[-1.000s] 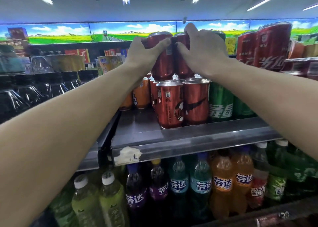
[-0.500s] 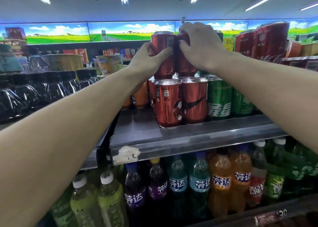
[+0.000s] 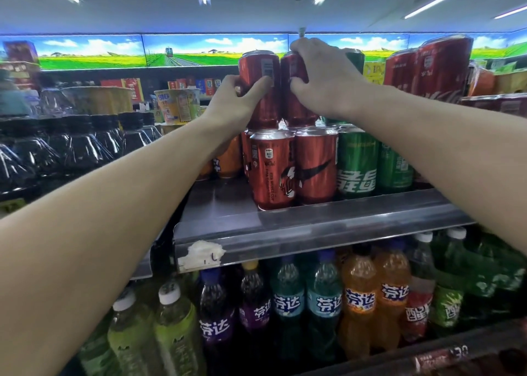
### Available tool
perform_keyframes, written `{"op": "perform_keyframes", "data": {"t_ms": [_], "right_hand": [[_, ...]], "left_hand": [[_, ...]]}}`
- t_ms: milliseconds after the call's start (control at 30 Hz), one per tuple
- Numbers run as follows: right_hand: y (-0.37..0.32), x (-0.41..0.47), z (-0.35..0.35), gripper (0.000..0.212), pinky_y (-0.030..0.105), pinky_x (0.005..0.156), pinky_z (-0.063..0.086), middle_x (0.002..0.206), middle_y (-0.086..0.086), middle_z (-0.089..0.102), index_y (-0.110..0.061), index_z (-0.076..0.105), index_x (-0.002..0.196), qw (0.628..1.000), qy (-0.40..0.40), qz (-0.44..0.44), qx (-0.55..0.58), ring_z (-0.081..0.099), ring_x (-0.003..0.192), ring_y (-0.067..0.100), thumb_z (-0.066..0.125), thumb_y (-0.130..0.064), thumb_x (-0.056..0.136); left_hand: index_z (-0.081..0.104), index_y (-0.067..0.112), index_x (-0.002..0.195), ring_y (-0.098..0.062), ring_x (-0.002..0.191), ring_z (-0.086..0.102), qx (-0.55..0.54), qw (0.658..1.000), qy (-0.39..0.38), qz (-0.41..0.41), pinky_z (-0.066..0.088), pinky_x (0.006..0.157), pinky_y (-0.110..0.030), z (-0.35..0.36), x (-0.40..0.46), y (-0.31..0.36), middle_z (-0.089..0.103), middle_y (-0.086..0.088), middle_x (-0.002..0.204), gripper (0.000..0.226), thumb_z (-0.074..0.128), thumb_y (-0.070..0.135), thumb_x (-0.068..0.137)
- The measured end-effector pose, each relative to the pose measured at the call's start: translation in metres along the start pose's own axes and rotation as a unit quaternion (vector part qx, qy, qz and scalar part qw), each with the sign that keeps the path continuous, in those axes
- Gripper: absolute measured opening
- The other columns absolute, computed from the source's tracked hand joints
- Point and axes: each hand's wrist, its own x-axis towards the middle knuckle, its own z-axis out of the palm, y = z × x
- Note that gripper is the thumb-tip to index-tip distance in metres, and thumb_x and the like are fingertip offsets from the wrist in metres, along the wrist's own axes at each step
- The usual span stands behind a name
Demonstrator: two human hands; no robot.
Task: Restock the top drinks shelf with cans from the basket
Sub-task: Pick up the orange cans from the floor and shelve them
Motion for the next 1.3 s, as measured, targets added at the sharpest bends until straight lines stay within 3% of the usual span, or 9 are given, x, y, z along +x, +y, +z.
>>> {"op": "perform_keyframes", "data": {"t_ms": [233,333,433,500,633,800,1100,1233,1300], "right_hand": [[-0.001,-0.002,-0.002,0.058,0.036,0.096,0.04,0.143,0.013,0.044,-0.011,0.035,0.152,1.0,-0.018,0.001,-0.011,0.05,0.124,0.032,0.056,-0.022,0.099],[-0.002,-0.002,-0.002,0.061,0.039,0.102,0.04,0.149,0.013,0.04,-0.011,0.032,0.154,1.0,-0.022,0.008,-0.01,0.048,0.128,0.033,0.056,-0.024,0.099],[-0.003,-0.004,0.0,0.061,0.042,0.102,0.045,0.152,0.014,0.035,-0.014,0.032,0.154,1.0,-0.016,0.017,-0.006,0.052,0.123,0.036,0.056,-0.025,0.099],[-0.003,-0.006,0.001,0.063,0.043,0.1,0.045,0.151,0.015,0.036,-0.016,0.029,0.155,1.0,-0.01,0.02,-0.004,0.053,0.121,0.036,0.056,-0.024,0.099],[-0.003,-0.005,-0.003,0.057,0.042,0.098,0.043,0.142,0.015,0.044,-0.012,0.036,0.15,1.0,0.0,0.02,-0.012,0.052,0.121,0.035,0.057,-0.025,0.098],[-0.005,-0.006,-0.006,0.049,0.041,0.095,0.045,0.135,0.014,0.049,-0.011,0.044,0.141,1.0,0.005,0.019,-0.004,0.053,0.115,0.031,0.058,-0.024,0.096],[-0.005,-0.011,-0.007,0.07,0.041,0.104,0.041,0.158,0.013,0.033,-0.019,0.021,0.159,1.0,-0.004,0.021,0.003,0.047,0.133,0.036,0.057,-0.022,0.099],[-0.008,-0.016,-0.008,0.071,0.038,0.095,0.043,0.158,0.013,0.03,-0.021,0.017,0.159,0.999,0.027,0.018,0.01,0.052,0.125,0.034,0.055,-0.024,0.099],[-0.01,-0.021,-0.01,0.067,0.037,0.092,0.046,0.154,0.013,0.034,-0.02,0.02,0.158,0.998,0.051,0.008,0.018,0.057,0.116,0.032,0.054,-0.023,0.1]], "left_hand": [[0.05,0.018,0.129,-0.019,0.105,0.074,-0.015,1.0,-0.007,-0.014,0.058,0.101,-0.044,0.002,-0.008,0.007,0.071,-0.006,0.12,0.044,0.063,0.048,0.1],[0.055,0.022,0.111,-0.015,0.101,0.074,-0.012,1.0,-0.021,-0.008,0.058,0.092,-0.034,0.001,-0.012,0.008,0.073,-0.002,0.109,0.02,0.062,0.04,0.103],[0.044,0.017,0.134,-0.013,0.101,0.074,0.001,0.999,-0.023,-0.022,0.055,0.079,-0.026,-0.001,-0.012,0.006,0.072,-0.005,0.119,0.048,0.067,0.041,0.1],[0.041,0.015,0.138,-0.014,0.101,0.074,0.011,0.999,-0.025,-0.028,0.055,0.081,-0.028,-0.001,-0.012,0.004,0.071,-0.006,0.119,0.056,0.07,0.041,0.098],[0.041,0.02,0.129,-0.017,0.103,0.074,0.02,0.999,-0.027,-0.023,0.059,0.097,-0.038,-0.003,-0.015,0.004,0.07,-0.007,0.12,0.051,0.075,0.036,0.095],[0.042,0.017,0.135,-0.019,0.109,0.072,0.028,0.999,-0.027,-0.011,0.057,0.103,-0.041,-0.002,-0.016,0.007,0.066,-0.006,0.125,0.053,0.074,0.032,0.096],[0.04,0.023,0.125,-0.017,0.104,0.073,0.032,0.998,-0.031,-0.033,0.058,0.1,-0.041,-0.002,-0.02,0.011,0.068,-0.005,0.119,0.048,0.075,0.036,0.095],[0.034,0.015,0.15,-0.006,0.095,0.064,0.073,0.996,-0.006,-0.041,0.051,0.083,-0.026,-0.005,-0.027,0.019,0.061,0.005,0.11,0.071,0.071,0.044,0.097],[0.027,0.013,0.156,-0.012,0.105,0.062,0.097,0.994,0.008,-0.041,0.05,0.095,-0.031,-0.006,-0.029,0.021,0.058,0.0,0.123,0.08,0.069,0.048,0.097]]}}
